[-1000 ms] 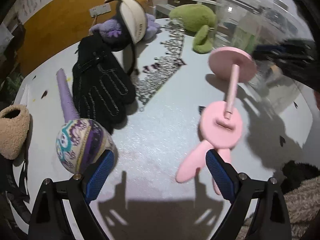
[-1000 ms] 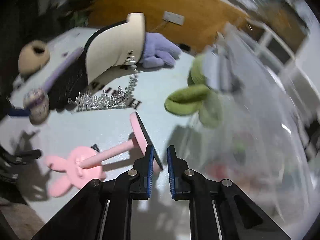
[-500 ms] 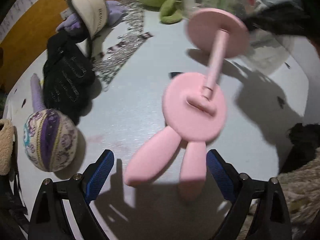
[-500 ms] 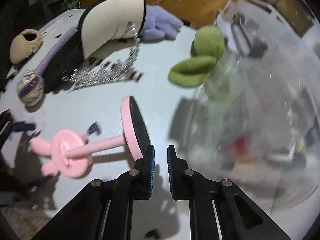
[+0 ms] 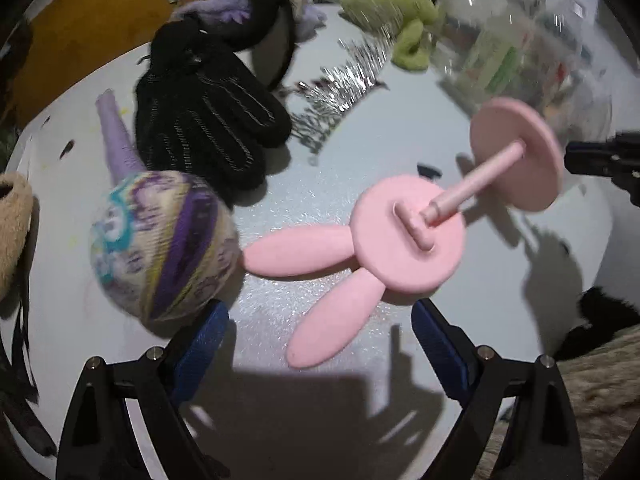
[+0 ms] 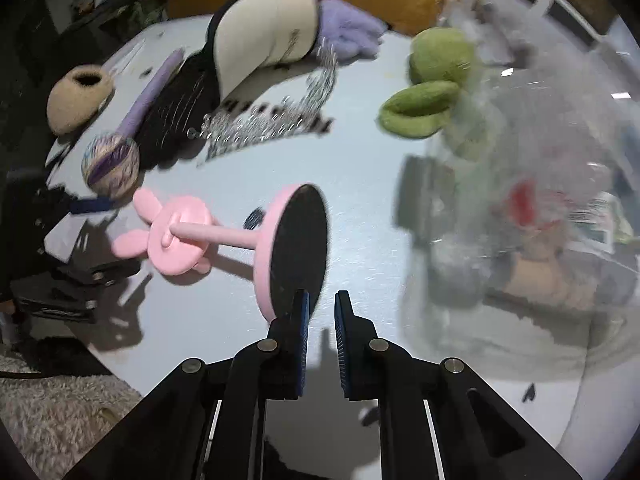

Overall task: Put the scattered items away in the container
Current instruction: 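Lift the pink stand with the right gripper and turn it sideways, then carry the pink stand with the right gripper over the clear bin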

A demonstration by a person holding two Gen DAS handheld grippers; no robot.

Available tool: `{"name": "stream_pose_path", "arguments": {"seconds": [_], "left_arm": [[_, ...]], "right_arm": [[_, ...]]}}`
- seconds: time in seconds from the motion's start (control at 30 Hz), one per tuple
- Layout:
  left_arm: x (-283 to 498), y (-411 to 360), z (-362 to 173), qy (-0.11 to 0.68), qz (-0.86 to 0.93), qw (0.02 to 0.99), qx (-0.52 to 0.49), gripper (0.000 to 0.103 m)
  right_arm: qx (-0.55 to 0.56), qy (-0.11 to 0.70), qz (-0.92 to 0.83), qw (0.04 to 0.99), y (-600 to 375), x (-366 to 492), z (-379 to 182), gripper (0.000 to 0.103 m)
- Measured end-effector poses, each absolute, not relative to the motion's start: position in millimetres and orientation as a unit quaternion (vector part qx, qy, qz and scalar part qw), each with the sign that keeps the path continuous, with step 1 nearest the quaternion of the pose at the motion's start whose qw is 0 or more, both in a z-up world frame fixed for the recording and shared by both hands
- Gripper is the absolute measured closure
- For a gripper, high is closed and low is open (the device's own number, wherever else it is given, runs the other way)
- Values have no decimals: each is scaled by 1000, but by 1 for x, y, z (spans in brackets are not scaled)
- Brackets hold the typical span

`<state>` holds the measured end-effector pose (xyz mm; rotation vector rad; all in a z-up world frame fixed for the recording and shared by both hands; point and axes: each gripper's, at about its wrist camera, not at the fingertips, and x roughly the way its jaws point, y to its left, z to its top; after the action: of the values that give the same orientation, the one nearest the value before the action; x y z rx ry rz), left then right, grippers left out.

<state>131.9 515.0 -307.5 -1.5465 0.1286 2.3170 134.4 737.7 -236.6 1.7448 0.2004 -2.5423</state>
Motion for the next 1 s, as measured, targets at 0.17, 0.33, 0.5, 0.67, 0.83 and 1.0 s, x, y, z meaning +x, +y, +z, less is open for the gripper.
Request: {"name": "stream_pose_path", "arguments": {"seconds": [0.17, 0.33, 0.5, 0.67, 0.83, 1.0], "left_arm": [[139, 498, -300, -10, 820, 161, -549, 10], [142, 503, -305, -35, 815, 163, -555, 10], [142, 508, -310, -66, 803, 174, -566, 10], [138, 501, -308, -134, 782, 194, -577, 10], [135, 503, -302, -173, 769, 217, -576, 9], [134, 506, -304, -189, 759, 221, -582, 10]], "right_arm": [[543, 1, -839, 33, 748, 141, -219, 25], [544, 39, -837, 47, 725, 133, -238, 51], [557, 64, -827, 41, 712, 120, -269, 83], [551, 26, -833, 34, 725, 118, -269, 83], [549, -71, -832, 36, 758, 118, -266, 83], [545, -156, -824, 28, 785, 119, -267, 84]]}}
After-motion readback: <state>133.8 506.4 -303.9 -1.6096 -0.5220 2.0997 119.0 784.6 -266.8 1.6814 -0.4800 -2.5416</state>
